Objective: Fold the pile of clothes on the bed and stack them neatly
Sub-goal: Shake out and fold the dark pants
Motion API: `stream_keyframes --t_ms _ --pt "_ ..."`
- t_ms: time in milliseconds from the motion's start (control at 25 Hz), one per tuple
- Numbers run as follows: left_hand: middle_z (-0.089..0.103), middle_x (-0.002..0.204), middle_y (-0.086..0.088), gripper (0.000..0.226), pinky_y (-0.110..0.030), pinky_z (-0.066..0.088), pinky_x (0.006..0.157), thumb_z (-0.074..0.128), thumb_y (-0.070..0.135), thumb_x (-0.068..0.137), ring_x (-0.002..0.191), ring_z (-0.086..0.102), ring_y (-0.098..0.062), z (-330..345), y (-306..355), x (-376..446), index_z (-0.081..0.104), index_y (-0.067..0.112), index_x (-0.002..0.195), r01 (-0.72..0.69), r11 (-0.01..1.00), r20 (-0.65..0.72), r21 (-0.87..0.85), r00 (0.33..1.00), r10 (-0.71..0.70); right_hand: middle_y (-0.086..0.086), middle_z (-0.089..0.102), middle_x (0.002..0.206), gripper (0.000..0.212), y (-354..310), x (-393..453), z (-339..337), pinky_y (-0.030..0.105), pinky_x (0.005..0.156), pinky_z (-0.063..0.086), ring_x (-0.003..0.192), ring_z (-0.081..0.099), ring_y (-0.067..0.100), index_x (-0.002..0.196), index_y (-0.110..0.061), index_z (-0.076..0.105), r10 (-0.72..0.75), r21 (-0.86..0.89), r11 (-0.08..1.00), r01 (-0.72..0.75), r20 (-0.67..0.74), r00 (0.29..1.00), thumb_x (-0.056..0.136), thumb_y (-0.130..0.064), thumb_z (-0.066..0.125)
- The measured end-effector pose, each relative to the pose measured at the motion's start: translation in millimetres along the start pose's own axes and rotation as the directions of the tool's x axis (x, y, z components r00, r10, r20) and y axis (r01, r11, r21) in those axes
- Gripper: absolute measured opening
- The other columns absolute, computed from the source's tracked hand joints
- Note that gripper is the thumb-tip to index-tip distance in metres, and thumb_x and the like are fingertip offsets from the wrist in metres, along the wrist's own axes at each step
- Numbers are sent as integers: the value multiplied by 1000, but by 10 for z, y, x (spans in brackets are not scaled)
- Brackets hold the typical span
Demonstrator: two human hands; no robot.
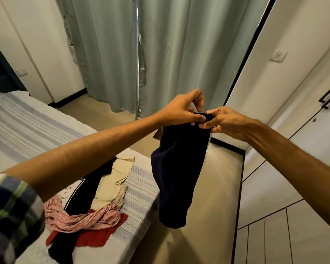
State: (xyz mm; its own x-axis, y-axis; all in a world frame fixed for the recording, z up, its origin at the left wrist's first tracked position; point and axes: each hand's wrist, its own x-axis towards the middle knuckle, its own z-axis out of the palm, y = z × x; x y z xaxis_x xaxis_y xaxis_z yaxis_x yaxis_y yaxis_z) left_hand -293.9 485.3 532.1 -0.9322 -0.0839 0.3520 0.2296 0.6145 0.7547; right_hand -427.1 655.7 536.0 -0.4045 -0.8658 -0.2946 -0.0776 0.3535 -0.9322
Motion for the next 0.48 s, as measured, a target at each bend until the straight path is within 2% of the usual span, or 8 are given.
stream_keyframes --t_ms 80,120,160,200,240,280,360,480 --pt "59 122 5 61 -24 50 80 89 51 74 100 59 -3 -252 -23 64 55 28 119 -22 977 102 214 995 0 17 77 108 31 -67 -34 -96 34 90 60 105 73 33 121 3 72 -46 -105 993 51 43 998 91 9 67" --pt "55 130 8 69 -23 48 87 89 58 70 111 55 -6 -364 -41 86 52 36 123 2 947 200 321 977 -70 16 77 105 30 -110 -56 -151 32 87 59 100 74 30 120 3 73 -81 -134 987 91 74 994 91 10 67" --pt "55 132 9 72 -24 49 93 90 60 68 116 55 -10 -450 -67 93 51 40 126 37 910 307 413 935 -177 15 77 105 30 -154 -73 -196 30 86 58 98 74 28 119 3 73 -126 -159 977 140 100 987 90 10 68" --pt "60 127 10 70 -26 53 92 91 57 70 116 60 -14 -507 -99 92 53 40 127 77 876 396 475 871 -291 16 77 106 30 -210 -88 -239 29 86 58 98 74 26 120 4 72 -172 -181 965 192 118 978 90 10 68" --pt "66 117 12 63 -24 56 84 91 51 73 110 66 -17 -538 -155 94 58 37 124 123 853 445 507 810 -381 18 76 109 32 -259 -88 -286 27 87 58 99 74 25 121 5 72 -210 -197 953 231 122 970 89 10 69" --pt "70 107 14 52 -19 56 74 91 45 76 103 71 -17 -547 -229 100 62 35 118 178 843 455 508 776 -438 19 76 111 32 -292 -80 -337 27 87 58 100 74 25 121 5 71 -233 -201 947 252 116 966 89 10 69" --pt "73 97 15 36 -14 54 64 88 41 80 93 74 -16 -526 -369 147 66 34 107 238 838 417 490 780 -466 18 77 111 32 -307 -47 -439 26 88 58 100 74 24 120 3 73 -252 -225 938 262 73 965 89 10 70" --pt "71 97 10 39 -21 54 70 87 38 82 92 70 -18 -497 -454 356 67 29 114 170 785 374 596 806 -459 11 79 100 30 -236 110 -568 28 85 59 93 75 20 112 -5 77 -249 -315 921 230 -22 968 87 12 71"
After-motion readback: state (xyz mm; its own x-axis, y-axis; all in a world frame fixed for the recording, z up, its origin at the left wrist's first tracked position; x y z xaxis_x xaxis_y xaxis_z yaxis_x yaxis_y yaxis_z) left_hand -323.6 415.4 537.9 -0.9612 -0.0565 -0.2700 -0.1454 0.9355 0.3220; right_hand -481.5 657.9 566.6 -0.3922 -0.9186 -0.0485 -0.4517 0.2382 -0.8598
